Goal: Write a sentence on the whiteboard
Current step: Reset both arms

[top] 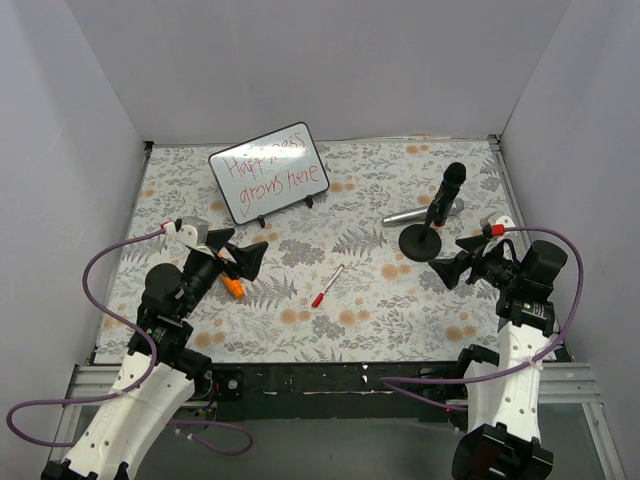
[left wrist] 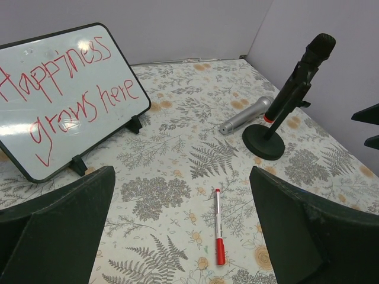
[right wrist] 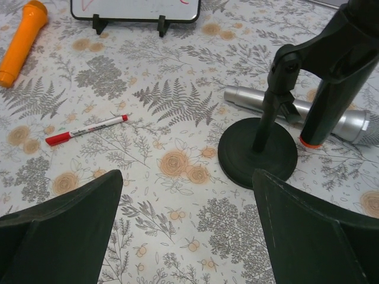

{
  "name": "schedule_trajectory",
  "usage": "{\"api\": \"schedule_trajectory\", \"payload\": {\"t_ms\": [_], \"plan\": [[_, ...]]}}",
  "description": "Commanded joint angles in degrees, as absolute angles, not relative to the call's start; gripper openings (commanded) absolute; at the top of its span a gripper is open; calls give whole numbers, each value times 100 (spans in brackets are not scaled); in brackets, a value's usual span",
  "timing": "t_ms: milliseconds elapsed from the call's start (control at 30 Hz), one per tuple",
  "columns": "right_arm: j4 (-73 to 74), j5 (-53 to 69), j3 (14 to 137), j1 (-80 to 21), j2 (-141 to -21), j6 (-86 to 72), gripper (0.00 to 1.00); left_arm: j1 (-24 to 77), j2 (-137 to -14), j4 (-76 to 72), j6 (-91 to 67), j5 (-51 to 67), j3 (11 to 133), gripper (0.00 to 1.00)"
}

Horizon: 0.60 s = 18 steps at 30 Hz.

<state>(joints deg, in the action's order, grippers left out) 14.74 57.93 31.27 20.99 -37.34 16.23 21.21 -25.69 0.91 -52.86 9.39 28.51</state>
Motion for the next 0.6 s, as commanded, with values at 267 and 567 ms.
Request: {"api": "schedule_trajectory", "payload": {"t_ms": [267, 567], "plan": [[387, 3929, 2962, 2127, -3217, 44, 98, 2127, -2619, 184, -5203, 730, 2900, 98], [474, 3569, 3032, 2127, -3120, -141, 98, 2127, -2646, 220, -5220, 686, 2918, 98]]}}
